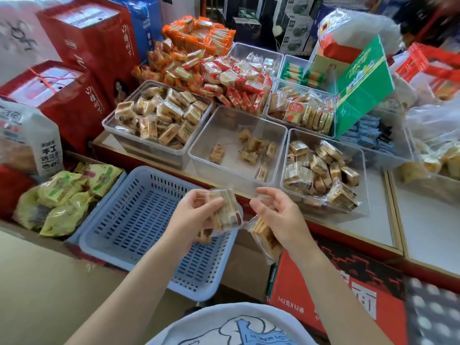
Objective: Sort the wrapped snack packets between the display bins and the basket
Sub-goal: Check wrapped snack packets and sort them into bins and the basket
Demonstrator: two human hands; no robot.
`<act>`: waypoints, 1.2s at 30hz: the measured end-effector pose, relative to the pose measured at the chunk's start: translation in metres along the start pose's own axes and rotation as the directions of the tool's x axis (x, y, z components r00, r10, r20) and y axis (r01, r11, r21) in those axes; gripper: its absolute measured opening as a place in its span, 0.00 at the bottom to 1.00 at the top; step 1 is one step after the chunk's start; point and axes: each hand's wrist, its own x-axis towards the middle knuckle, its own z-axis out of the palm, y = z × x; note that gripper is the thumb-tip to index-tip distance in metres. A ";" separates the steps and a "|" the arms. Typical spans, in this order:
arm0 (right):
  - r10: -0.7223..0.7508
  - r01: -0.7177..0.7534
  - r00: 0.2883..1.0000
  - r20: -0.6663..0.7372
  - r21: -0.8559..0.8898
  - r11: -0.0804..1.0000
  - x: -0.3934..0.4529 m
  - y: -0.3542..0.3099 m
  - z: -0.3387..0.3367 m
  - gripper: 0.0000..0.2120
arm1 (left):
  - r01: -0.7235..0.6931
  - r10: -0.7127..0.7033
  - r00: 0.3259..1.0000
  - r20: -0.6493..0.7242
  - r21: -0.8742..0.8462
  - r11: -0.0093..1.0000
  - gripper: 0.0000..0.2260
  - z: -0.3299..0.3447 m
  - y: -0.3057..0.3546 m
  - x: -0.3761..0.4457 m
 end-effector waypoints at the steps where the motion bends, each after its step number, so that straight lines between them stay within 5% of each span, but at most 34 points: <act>1: 0.008 -0.006 0.999 0.042 -0.030 1.000 0.000 0.000 0.001 0.13 | 0.019 -0.022 0.999 -0.042 -0.063 0.998 0.13 -0.001 0.000 0.002; 7: -0.078 0.087 0.992 0.095 -0.095 0.992 -0.001 0.004 0.015 0.05 | 0.092 -0.097 0.995 -0.017 -0.181 0.979 0.15 0.004 0.001 0.006; 11: -0.126 0.131 0.989 0.084 -0.063 0.989 0.003 -0.004 0.013 0.04 | -0.022 0.021 0.998 0.052 0.030 0.999 0.26 0.002 -0.003 0.009; 15: -0.019 0.018 0.999 0.046 0.024 1.000 0.006 -0.012 0.009 0.05 | -0.207 0.126 0.942 0.312 0.244 0.947 0.28 -0.007 -0.001 0.006; 20: 0.136 -0.163 0.974 0.179 0.141 0.977 0.007 -0.019 0.005 0.06 | -0.247 0.223 0.953 0.203 0.100 0.964 0.21 0.000 0.004 0.003; 28: -0.011 -0.004 0.990 0.141 0.109 0.994 0.008 -0.017 -0.007 0.03 | -0.201 0.180 0.958 0.223 0.072 0.977 0.19 -0.001 0.010 0.006; 36: -0.212 0.213 0.977 0.021 -0.108 0.971 0.004 -0.023 -0.006 0.03 | -0.138 0.131 0.956 0.261 0.008 0.990 0.18 0.007 0.009 0.001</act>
